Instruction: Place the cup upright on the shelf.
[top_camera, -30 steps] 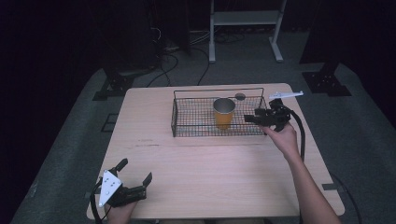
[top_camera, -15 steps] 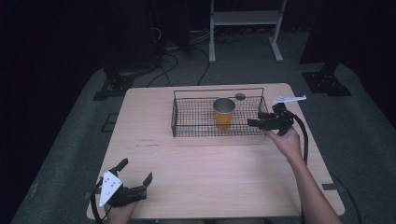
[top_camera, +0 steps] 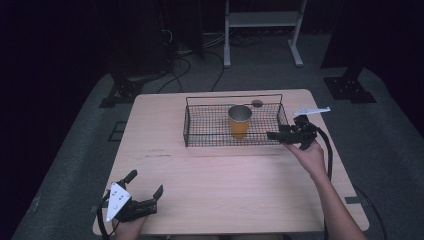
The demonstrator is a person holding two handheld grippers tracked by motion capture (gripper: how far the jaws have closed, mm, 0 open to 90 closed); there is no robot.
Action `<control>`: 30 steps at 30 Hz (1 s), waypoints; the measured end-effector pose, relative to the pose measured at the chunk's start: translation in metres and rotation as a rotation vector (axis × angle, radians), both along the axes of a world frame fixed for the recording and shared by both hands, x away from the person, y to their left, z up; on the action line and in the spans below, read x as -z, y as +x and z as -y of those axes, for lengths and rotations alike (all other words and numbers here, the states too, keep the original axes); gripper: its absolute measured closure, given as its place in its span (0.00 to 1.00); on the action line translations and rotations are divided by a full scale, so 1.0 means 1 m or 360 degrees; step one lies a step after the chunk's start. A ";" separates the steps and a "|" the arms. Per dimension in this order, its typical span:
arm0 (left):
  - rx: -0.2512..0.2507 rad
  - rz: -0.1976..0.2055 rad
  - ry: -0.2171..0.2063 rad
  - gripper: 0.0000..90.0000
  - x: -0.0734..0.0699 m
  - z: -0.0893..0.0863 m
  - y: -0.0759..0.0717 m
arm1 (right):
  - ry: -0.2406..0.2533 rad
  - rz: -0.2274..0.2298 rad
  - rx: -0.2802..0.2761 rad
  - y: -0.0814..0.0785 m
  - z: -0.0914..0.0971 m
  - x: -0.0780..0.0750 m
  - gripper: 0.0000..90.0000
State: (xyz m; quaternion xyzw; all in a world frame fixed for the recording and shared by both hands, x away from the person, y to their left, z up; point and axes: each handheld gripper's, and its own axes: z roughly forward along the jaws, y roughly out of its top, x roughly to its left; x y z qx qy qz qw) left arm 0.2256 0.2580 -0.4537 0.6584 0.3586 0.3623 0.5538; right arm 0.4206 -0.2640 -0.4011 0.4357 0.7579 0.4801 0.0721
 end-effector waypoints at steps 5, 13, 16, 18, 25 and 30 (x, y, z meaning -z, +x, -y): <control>0.0001 0.0000 0.0001 0.00 0.000 0.000 0.000 | 0.0001 -0.0007 0.0010 -0.004 0.004 0.005 0.27; 0.0000 0.0001 0.0000 0.00 0.000 0.000 0.000 | -0.0012 -0.0021 0.0013 -0.011 0.008 0.013 0.28; 0.0002 0.0000 0.0002 0.00 0.000 0.000 0.000 | -0.0018 -0.0036 0.0012 -0.014 0.011 0.018 0.27; 0.0003 -0.0001 0.0004 0.00 0.000 0.001 0.000 | -0.0019 -0.0027 0.0024 -0.016 0.013 0.021 0.27; 0.0002 -0.0003 0.0004 0.00 0.000 0.000 0.000 | -0.0017 -0.0038 0.0025 -0.023 0.019 0.025 0.27; 0.0001 -0.0002 0.0003 0.00 0.000 0.000 0.000 | -0.0016 -0.0021 0.0025 -0.029 0.021 0.026 0.27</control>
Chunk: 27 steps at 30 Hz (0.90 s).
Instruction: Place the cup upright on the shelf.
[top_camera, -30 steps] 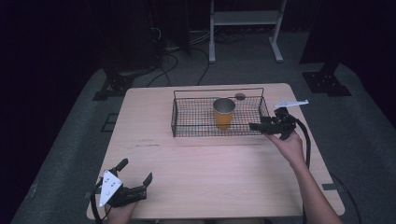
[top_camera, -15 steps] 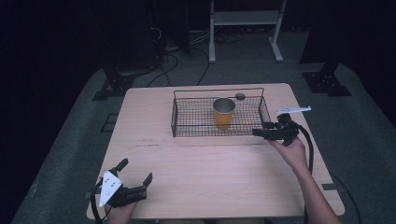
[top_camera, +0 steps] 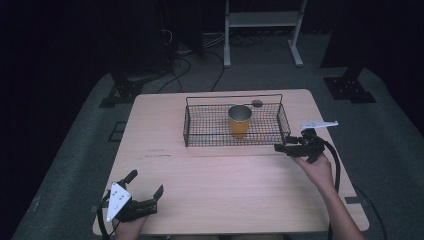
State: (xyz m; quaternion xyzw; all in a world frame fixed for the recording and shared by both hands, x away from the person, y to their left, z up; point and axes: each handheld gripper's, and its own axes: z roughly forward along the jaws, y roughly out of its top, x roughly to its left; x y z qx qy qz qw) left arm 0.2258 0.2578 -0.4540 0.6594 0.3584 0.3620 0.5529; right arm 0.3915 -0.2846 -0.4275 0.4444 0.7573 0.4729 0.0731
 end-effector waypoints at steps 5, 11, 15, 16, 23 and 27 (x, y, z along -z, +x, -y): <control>0.0000 -0.0001 0.0000 0.00 0.000 0.000 0.000 | -0.0006 -0.0014 -0.0005 -0.005 0.002 0.005 0.27; -0.0001 0.0000 0.0000 0.00 0.000 0.000 0.000 | -0.0003 -0.0009 0.0006 -0.011 0.006 0.010 0.27; -0.0001 0.0000 -0.0001 0.00 0.000 0.000 0.000 | -0.0002 -0.0003 0.0011 -0.016 0.009 0.014 0.27; -0.0001 0.0001 0.0000 0.00 0.000 0.000 0.000 | -0.0002 -0.0007 0.0014 -0.017 0.010 0.015 0.27; 0.0000 -0.0001 0.0002 0.00 0.000 0.001 0.000 | 0.0008 0.0005 0.0025 -0.026 0.016 0.021 0.27; 0.0000 0.0000 0.0001 0.00 0.000 0.001 0.000 | 0.0021 0.0003 0.0036 -0.032 0.019 0.025 0.27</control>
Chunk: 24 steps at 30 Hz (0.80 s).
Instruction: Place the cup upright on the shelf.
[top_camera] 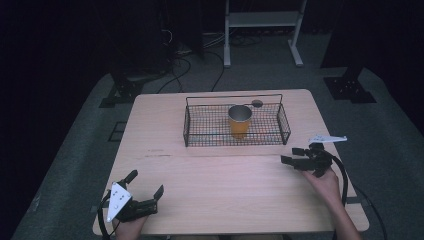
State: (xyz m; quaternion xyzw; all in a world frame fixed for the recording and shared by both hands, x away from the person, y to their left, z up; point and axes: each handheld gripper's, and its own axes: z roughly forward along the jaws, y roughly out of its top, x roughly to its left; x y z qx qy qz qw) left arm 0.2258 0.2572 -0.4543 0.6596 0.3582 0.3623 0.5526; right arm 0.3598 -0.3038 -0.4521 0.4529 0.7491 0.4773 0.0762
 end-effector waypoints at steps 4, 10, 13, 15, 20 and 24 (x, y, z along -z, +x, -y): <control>-0.0002 0.0001 0.0000 0.00 0.000 0.000 0.000 | -0.0001 -0.0002 0.0002 -0.005 0.004 0.003 0.27; -0.0002 0.0000 0.0005 0.00 0.000 0.000 0.000 | 0.0003 0.0006 0.0014 -0.012 0.008 0.005 0.27; -0.0002 -0.0002 0.0007 0.00 0.000 0.000 0.000 | 0.0003 0.0003 0.0018 -0.015 0.011 0.007 0.26; -0.0001 -0.0002 0.0012 0.00 0.000 0.000 0.000 | 0.0009 0.0012 0.0030 -0.018 0.013 0.008 0.27; 0.0000 -0.0006 0.0013 0.00 0.000 0.001 0.000 | 0.0023 0.0011 0.0043 -0.024 0.017 0.010 0.27; -0.0003 -0.0008 0.0010 0.00 0.000 0.001 0.000 | 0.0017 0.0015 0.0042 -0.028 0.019 0.011 0.26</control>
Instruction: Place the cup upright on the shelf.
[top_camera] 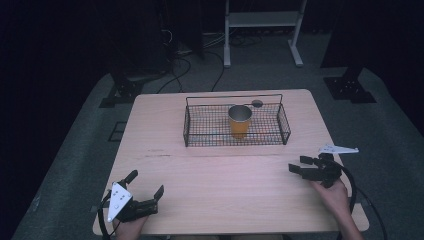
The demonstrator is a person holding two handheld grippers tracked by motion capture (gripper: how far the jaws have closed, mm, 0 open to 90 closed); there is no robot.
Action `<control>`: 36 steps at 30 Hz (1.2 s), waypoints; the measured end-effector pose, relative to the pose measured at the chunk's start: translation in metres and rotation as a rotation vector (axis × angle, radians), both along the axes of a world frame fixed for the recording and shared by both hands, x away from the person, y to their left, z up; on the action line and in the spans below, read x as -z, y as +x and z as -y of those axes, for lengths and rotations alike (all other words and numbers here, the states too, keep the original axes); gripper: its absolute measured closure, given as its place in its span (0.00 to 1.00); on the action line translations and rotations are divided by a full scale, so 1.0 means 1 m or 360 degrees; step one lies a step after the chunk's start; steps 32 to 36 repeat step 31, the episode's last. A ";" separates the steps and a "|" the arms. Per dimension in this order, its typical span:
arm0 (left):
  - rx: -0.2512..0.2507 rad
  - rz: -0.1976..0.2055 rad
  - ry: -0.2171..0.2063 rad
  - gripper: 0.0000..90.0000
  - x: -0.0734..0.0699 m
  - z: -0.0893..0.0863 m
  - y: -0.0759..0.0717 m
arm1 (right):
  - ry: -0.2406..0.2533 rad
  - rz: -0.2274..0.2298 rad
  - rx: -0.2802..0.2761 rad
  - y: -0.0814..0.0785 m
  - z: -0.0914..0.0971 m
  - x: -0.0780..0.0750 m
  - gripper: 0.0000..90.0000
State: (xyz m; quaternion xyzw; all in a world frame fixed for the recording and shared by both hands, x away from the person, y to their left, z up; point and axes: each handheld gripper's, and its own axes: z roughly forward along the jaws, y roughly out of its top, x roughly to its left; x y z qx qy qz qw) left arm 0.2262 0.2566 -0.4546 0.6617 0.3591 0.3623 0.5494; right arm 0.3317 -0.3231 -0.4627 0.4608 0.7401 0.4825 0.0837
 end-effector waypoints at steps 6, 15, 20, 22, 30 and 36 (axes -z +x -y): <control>-0.0005 -0.0004 0.0002 0.00 0.000 0.000 0.000 | 0.0019 0.0018 0.0008 -0.008 0.003 0.001 0.26; -0.0008 -0.0008 0.0006 0.00 0.001 0.000 0.001 | 0.0030 0.0040 0.0032 -0.020 0.008 0.006 0.25; -0.0009 -0.0008 0.0006 0.00 0.001 0.000 0.001 | 0.0032 0.0045 0.0040 -0.025 0.010 0.009 0.25; -0.0008 -0.0009 0.0005 0.00 0.001 0.000 0.001 | 0.0037 0.0053 0.0047 -0.027 0.011 0.009 0.25; -0.0011 -0.0008 0.0001 0.00 0.001 0.000 0.001 | 0.0072 0.0090 0.0072 -0.037 0.011 0.014 0.25; -0.0012 -0.0008 0.0000 0.00 0.001 -0.001 0.001 | 0.0077 0.0096 0.0079 -0.039 0.011 0.016 0.25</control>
